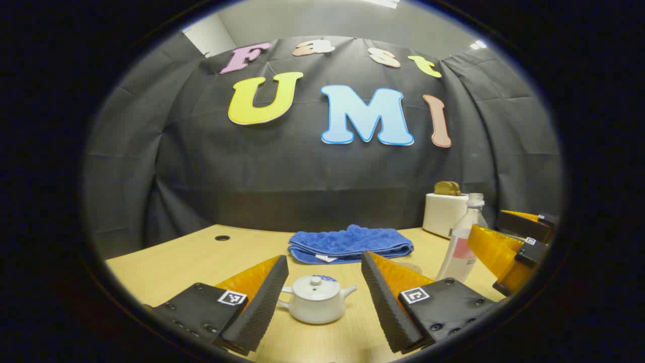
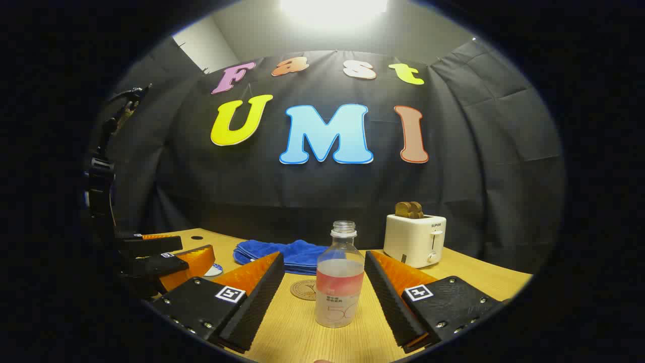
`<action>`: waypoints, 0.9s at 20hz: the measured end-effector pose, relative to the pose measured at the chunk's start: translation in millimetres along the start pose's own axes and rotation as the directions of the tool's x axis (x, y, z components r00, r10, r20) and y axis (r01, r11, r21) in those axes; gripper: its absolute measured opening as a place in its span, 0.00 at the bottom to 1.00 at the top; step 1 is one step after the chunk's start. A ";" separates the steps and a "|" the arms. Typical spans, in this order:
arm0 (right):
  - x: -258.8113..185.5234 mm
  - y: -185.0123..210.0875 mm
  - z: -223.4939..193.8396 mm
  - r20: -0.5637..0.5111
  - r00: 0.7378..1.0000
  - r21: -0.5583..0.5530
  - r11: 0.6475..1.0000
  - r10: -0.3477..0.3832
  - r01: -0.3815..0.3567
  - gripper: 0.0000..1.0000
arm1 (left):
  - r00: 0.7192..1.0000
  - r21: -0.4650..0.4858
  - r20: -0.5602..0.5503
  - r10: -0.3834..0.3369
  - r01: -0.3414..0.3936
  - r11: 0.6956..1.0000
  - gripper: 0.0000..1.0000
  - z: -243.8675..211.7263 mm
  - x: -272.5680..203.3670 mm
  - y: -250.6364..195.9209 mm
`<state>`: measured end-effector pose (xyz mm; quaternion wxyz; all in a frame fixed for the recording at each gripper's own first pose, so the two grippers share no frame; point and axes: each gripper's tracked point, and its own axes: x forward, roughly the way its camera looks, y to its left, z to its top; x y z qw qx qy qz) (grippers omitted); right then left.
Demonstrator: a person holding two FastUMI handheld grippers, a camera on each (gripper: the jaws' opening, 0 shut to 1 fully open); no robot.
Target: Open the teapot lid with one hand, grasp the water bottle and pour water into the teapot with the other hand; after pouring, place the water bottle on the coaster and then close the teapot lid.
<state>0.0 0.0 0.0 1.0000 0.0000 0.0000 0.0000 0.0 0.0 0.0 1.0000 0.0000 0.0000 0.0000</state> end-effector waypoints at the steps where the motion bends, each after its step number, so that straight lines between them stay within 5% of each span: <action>1: -0.2 -0.3 0.0 -0.001 1.000 -0.001 1.000 0.001 -0.001 0.99 | 1.000 0.002 -0.001 0.003 -0.003 1.000 0.96 -1.6 0.4 1.2; 18: -1.6 -6.2 -5.7 -0.010 1.000 0.001 1.000 -0.006 0.006 0.99 | 1.000 0.007 -0.014 0.022 -0.022 1.000 0.96 -3.3 10.3 7.8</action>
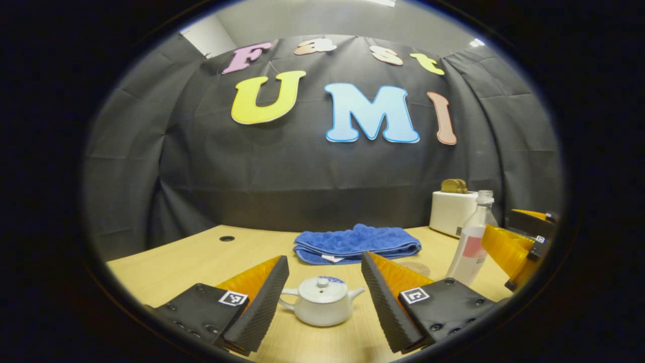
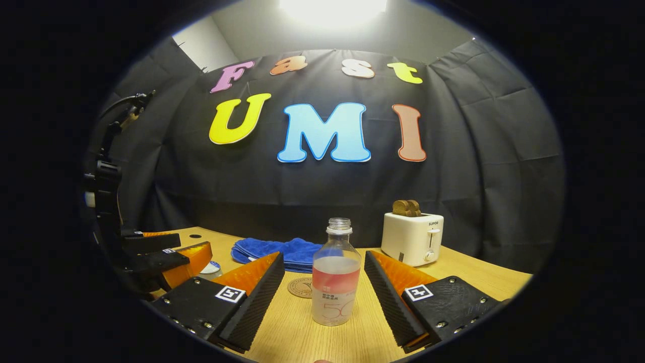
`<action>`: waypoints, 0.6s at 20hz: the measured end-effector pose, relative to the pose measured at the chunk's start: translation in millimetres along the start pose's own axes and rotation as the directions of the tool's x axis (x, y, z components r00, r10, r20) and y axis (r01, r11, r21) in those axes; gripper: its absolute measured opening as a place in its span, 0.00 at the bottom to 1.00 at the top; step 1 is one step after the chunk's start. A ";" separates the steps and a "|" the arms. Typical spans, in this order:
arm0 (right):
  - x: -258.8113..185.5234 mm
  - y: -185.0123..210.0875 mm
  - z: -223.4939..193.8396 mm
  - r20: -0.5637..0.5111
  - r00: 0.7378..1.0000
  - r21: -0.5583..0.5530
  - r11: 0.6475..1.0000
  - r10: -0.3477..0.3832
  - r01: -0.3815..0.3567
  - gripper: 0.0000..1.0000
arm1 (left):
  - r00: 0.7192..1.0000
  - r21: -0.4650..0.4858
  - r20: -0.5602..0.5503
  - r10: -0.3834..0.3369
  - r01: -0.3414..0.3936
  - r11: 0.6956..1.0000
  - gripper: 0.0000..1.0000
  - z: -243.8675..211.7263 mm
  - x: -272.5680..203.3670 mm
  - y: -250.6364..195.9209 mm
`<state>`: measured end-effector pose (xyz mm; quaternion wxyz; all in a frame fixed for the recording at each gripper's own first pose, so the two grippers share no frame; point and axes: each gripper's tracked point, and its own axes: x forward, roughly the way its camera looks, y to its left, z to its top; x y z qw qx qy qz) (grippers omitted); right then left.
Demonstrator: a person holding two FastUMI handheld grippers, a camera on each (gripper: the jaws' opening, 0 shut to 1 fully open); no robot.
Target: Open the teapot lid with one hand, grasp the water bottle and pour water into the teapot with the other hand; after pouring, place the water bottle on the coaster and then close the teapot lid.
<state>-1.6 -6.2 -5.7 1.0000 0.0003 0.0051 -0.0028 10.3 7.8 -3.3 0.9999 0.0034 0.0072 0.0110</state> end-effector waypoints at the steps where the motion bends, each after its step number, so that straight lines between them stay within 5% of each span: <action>1: 0.1 -0.4 -0.4 -0.002 1.000 0.001 1.000 -0.002 0.002 0.99 | 1.000 -0.001 -0.005 0.001 -0.001 1.000 0.96 -2.6 2.4 1.5; 12: -0.7 -4.1 -4.1 -0.012 1.000 0.015 1.000 -0.005 0.005 0.99 | 0.995 0.005 -0.093 -0.019 0.020 1.000 0.87 -30.1 37.4 3.7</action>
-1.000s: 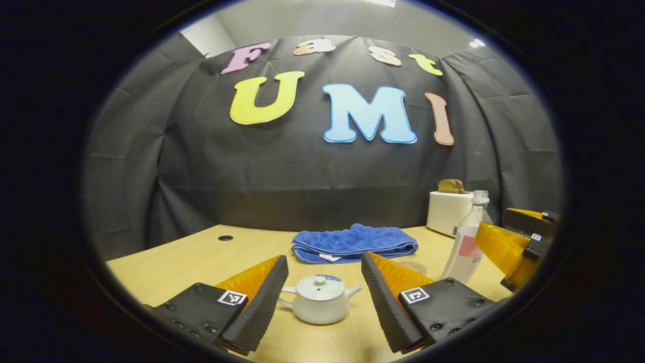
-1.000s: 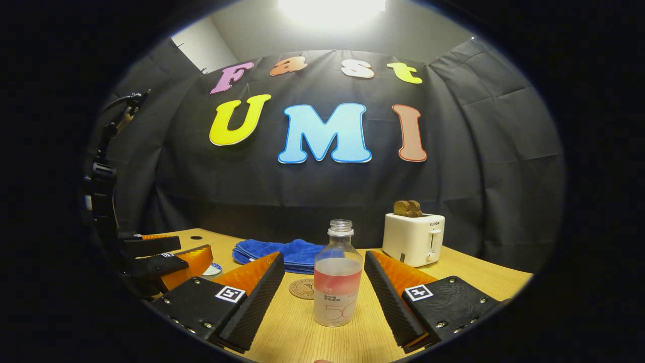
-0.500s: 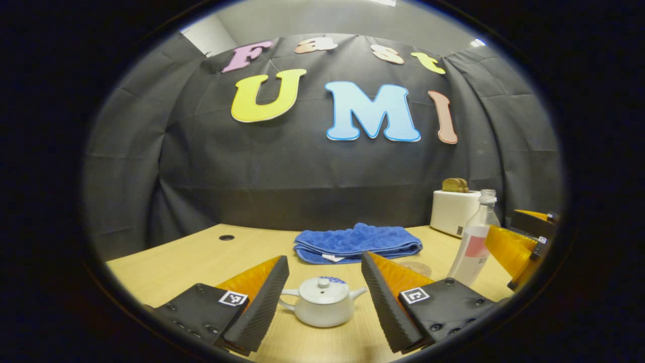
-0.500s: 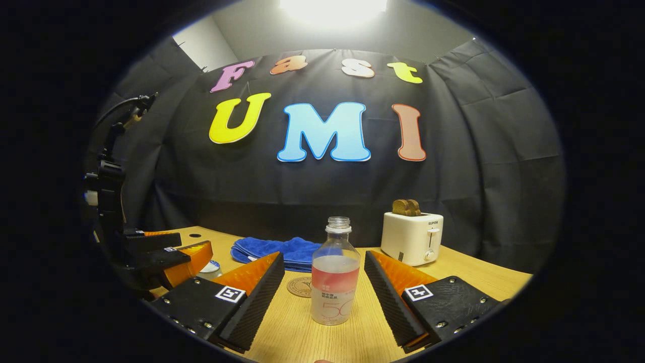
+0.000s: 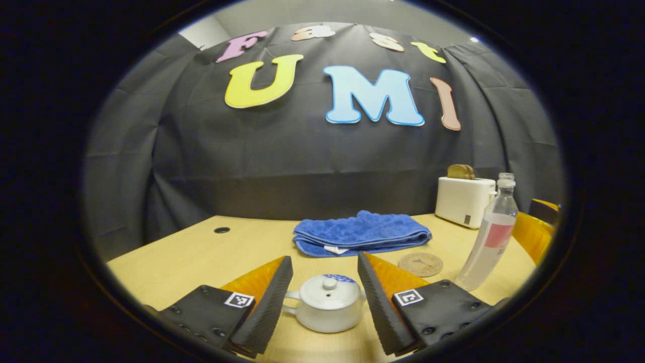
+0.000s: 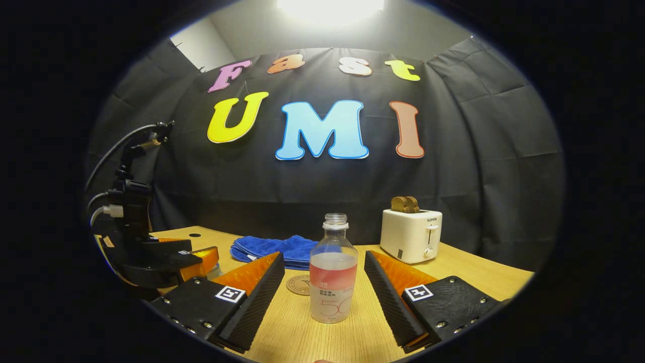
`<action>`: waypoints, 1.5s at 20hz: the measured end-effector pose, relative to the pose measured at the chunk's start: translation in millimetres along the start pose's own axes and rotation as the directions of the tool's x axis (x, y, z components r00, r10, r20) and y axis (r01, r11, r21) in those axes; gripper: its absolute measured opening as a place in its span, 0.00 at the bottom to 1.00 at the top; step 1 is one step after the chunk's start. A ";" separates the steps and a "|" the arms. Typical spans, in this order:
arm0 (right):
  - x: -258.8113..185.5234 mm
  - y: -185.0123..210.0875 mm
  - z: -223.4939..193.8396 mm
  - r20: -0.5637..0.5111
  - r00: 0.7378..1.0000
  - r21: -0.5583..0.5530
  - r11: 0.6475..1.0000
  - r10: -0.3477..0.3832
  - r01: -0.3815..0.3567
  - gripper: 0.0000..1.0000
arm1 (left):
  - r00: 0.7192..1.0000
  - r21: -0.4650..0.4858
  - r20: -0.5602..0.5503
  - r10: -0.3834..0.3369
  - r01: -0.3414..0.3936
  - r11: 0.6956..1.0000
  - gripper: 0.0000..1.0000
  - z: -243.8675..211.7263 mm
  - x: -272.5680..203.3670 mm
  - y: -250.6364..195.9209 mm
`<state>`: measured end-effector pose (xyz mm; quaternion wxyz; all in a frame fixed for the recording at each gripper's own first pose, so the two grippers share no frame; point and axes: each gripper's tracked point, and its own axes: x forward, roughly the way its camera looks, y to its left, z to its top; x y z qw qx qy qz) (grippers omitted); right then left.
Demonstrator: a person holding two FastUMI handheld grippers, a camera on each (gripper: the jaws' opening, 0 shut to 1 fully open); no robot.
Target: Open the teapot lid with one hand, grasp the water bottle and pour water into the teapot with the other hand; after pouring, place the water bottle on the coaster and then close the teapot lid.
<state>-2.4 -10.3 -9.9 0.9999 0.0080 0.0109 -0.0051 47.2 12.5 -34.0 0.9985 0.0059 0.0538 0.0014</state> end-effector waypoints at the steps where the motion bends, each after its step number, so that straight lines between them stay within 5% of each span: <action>1: 0.0 0.0 -0.1 -0.001 1.000 0.001 1.000 0.000 0.000 0.99 | 1.000 -0.001 -0.010 -0.001 0.001 1.000 0.87 -3.8 3.8 0.6; 11: 0.7 -6.4 -3.8 -0.016 1.000 0.018 1.000 -0.013 0.013 0.99 | 0.999 0.018 -0.035 -0.009 0.010 1.000 0.58 -9.8 11.7 -2.1; 14: 1.3 -8.2 -5.2 -0.019 1.000 0.027 0.999 -0.018 0.019 0.99 | 1.000 0.025 -0.031 0.002 -0.002 1.000 0.58 -10.4 16.1 -0.5; 15: 1.4 -9.1 -5.3 -0.021 1.000 0.028 0.999 -0.019 0.019 0.99 | 0.999 0.031 -0.037 0.006 -0.005 1.000 0.41 -10.1 13.7 1.6; 20: 1.7 -14.0 -6.6 -0.025 0.999 0.044 0.999 -0.031 0.032 0.99 | 0.999 0.059 -0.050 0.011 -0.008 0.998 0.43 -10.8 14.8 -0.7; 21: 1.9 -15.5 -6.4 -0.028 0.999 0.048 0.998 -0.033 0.034 0.99 | 0.999 0.060 -0.048 0.012 -0.009 0.998 0.24 -8.4 12.3 -1.1; 24: 2.7 -18.0 -6.9 -0.031 0.999 0.062 0.997 -0.037 0.039 0.99 | 0.999 0.056 -0.047 0.009 -0.007 0.998 0.24 -8.7 14.5 -0.9; 25: 2.7 -17.8 -7.1 -0.033 0.999 0.066 0.997 -0.036 0.038 0.99 | 0.999 0.055 -0.046 0.011 -0.008 0.998 0.14 -8.1 13.6 -1.6; 30: 2.5 -16.4 -10.1 -0.043 0.999 0.080 0.996 -0.025 0.028 0.99 | 0.999 0.039 -0.032 0.003 -0.001 0.999 0.13 -3.2 12.3 -0.2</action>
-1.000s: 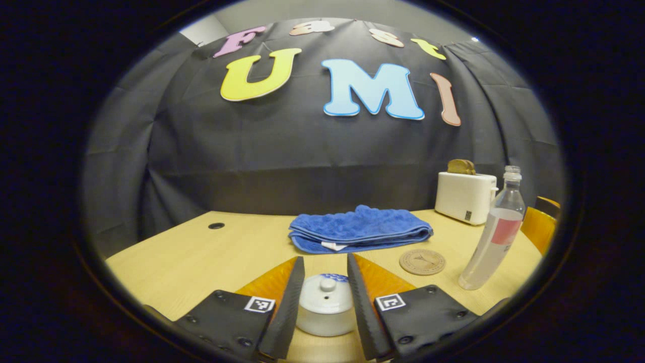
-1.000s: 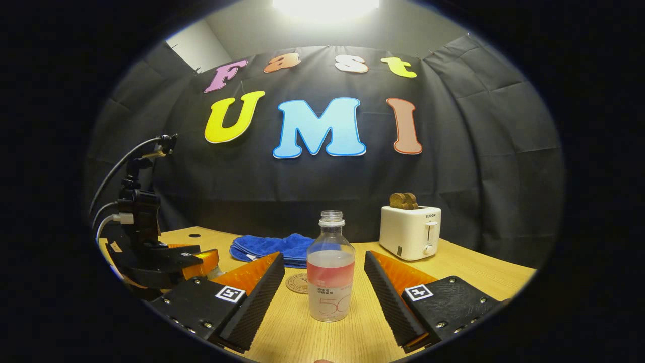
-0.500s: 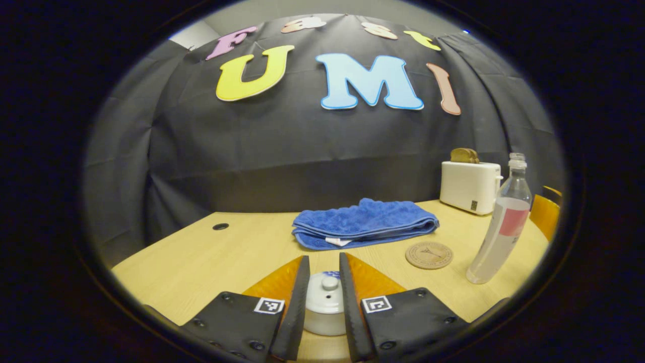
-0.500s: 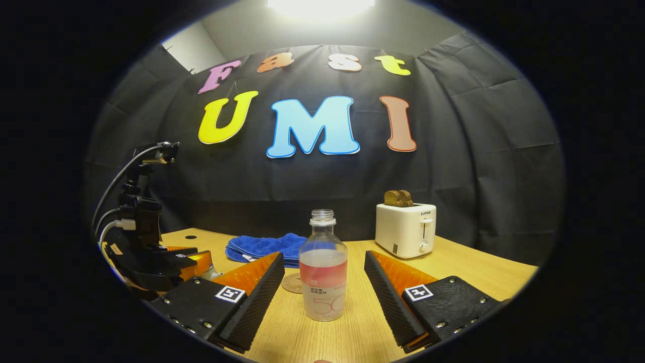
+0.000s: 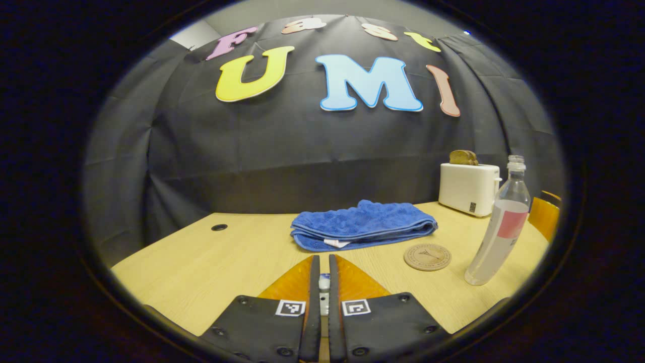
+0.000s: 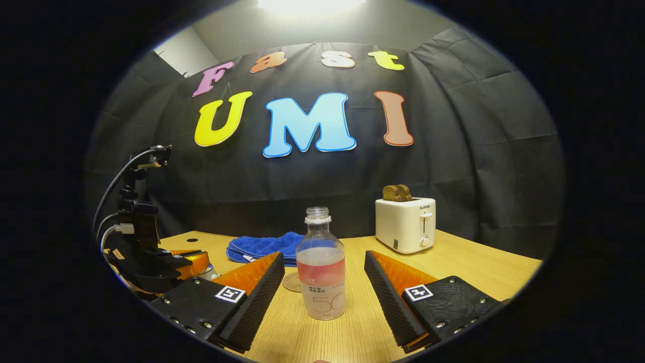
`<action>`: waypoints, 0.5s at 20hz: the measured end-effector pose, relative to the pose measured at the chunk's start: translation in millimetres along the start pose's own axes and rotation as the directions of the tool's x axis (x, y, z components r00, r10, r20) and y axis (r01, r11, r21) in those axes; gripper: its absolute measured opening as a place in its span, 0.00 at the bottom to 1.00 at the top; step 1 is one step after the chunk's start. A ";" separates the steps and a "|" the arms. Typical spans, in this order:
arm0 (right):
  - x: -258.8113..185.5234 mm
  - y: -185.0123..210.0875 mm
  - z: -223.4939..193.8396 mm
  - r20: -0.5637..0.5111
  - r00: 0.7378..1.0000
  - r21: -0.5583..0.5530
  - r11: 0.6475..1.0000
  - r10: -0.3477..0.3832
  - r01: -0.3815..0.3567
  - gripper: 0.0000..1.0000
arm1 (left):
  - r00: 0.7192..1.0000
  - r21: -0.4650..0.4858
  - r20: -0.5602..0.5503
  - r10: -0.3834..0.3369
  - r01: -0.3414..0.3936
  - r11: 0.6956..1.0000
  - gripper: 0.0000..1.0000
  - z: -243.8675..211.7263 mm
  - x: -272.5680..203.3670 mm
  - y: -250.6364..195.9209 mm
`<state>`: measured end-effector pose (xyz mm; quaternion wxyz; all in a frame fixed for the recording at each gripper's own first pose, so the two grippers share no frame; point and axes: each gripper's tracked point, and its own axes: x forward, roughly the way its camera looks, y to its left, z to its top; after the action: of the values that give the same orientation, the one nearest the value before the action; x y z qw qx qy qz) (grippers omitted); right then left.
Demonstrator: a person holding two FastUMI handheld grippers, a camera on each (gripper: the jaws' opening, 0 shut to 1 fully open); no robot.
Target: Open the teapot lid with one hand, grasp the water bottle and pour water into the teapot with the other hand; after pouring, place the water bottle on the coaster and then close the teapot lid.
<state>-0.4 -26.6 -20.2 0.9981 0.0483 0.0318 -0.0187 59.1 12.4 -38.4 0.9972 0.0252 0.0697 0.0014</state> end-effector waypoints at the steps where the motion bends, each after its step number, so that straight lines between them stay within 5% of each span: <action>1: 0.2 0.9 0.3 -0.001 1.000 0.001 1.000 0.002 -0.002 0.99 | 1.000 -0.010 0.009 -0.003 0.003 1.000 0.12 1.9 -1.9 1.1; 10: 4.4 4.6 -11.4 -0.031 0.999 -0.009 1.000 0.010 -0.010 0.99 | 0.994 -0.045 0.105 0.020 -0.015 0.999 0.13 37.6 -20.0 19.8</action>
<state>3.5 -21.0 -31.5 0.9978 0.0444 0.0470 -0.0127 44.6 30.2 2.5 0.9998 0.0040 0.0168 0.0104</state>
